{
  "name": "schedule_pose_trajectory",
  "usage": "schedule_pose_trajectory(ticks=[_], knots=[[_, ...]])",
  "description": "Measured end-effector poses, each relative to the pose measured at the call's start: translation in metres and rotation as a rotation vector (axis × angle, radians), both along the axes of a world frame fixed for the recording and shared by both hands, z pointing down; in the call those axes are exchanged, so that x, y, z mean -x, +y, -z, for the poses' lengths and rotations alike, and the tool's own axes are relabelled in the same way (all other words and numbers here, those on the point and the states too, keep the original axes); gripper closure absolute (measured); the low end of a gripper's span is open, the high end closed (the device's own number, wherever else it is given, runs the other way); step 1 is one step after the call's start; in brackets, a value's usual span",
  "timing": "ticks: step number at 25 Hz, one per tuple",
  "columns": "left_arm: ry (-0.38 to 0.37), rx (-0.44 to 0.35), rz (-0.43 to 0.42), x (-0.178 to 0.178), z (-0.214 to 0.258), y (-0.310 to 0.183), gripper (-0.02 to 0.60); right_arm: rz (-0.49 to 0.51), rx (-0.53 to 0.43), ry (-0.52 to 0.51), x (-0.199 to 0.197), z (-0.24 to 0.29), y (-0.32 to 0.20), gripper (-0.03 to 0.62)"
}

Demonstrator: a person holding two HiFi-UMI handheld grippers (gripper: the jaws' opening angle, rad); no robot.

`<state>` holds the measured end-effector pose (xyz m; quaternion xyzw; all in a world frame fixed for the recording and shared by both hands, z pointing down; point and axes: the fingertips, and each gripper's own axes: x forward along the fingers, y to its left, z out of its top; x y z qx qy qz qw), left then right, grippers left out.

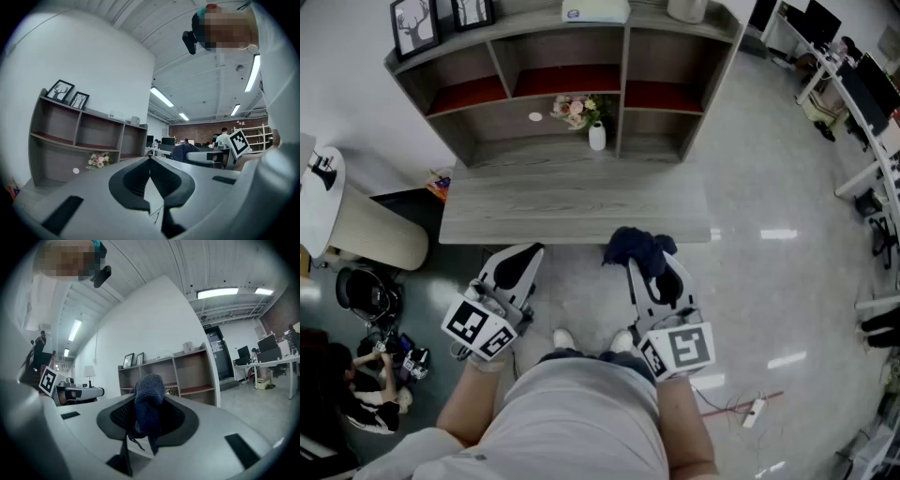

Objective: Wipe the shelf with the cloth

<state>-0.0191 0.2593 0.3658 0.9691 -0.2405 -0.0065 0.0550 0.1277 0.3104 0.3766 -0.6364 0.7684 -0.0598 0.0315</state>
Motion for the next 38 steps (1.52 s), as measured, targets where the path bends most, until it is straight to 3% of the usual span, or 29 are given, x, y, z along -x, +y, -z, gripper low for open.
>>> schedule_pose_trajectory(ticks=[7,19,24,32,38], knots=[[-0.02,0.025,0.015,-0.02,-0.009,0.007,0.566,0.017,0.002,-0.006,-0.017,-0.004,0.007,0.476],[-0.039,0.036,0.057,-0.077,-0.015,0.024,0.566,0.01,-0.01,-0.088,-0.09,-0.011,0.03,0.474],[-0.053,0.048,0.061,-0.09,-0.021,0.026,0.566,0.005,0.018,-0.122,-0.103,-0.023,0.031,0.474],[-0.053,0.076,0.053,-0.102,-0.036,-0.006,0.566,-0.016,0.05,-0.121,-0.115,-0.036,0.005,0.474],[-0.052,0.088,0.053,-0.101,-0.04,-0.055,0.566,-0.013,0.069,-0.116,-0.113,-0.039,-0.047,0.474]])
